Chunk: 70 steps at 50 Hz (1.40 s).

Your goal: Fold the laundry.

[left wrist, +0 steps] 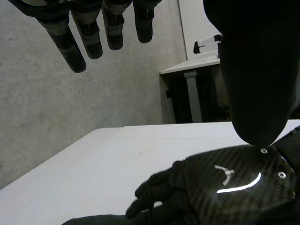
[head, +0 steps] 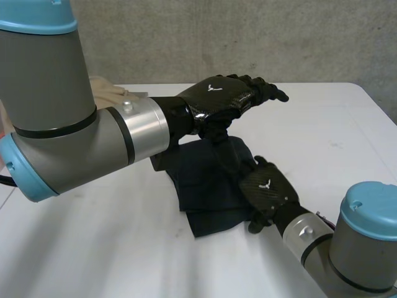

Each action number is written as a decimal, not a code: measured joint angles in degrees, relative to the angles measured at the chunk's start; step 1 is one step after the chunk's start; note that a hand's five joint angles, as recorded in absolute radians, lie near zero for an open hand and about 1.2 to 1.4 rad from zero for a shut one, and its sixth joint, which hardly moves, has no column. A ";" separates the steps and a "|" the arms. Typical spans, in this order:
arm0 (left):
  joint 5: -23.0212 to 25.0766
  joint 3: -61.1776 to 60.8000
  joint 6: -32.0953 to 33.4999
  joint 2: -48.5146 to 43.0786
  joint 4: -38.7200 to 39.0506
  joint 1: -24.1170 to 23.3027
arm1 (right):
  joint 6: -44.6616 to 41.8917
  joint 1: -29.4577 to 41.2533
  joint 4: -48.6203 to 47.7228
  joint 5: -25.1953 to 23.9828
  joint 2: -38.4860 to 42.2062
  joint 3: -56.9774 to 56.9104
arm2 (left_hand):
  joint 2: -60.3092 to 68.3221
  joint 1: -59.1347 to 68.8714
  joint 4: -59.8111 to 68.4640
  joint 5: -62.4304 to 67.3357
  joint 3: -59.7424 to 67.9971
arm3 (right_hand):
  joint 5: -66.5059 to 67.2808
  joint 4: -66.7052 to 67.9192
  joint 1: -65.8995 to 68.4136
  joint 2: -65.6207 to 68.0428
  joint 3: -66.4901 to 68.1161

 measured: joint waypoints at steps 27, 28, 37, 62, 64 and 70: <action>-3.53 -0.11 -0.21 0.51 1.61 0.16 | 31.89 -4.69 12.73 4.80 9.42 -13.77 | 0.00 0.00 0.00 0.00 0.00 | 0.00 0.00 -0.19 -0.14 0.00; -3.52 -0.20 -0.21 0.53 1.70 0.15 | 31.93 -4.70 12.82 4.33 9.80 -13.99 | 0.00 0.00 0.00 0.00 0.00 | 0.00 0.00 -0.19 -0.14 0.00; -3.58 -1.29 -0.37 1.05 2.73 0.17 | 30.25 -4.26 12.08 1.65 13.72 -17.74 | 0.00 0.00 0.00 0.00 0.00 | 43.36 48.10 39.87 47.39 45.75; -4.05 -3.82 -1.66 4.37 6.54 0.41 | 22.32 -25.04 18.26 15.85 39.94 -67.49 | 0.00 0.00 0.00 0.00 0.00 | 51.43 56.27 52.37 56.11 53.10; -4.12 -3.84 -1.70 4.38 6.55 0.29 | 22.03 -27.61 20.76 17.66 43.84 -74.37 | 0.00 0.00 0.00 0.00 0.00 | 51.43 56.40 52.37 56.11 53.10; -4.27 -4.02 -1.60 4.27 6.54 0.03 | 21.64 -32.91 24.92 20.72 51.35 -88.02 | 0.00 0.00 0.00 0.00 0.00 | 51.43 56.51 52.37 56.11 53.10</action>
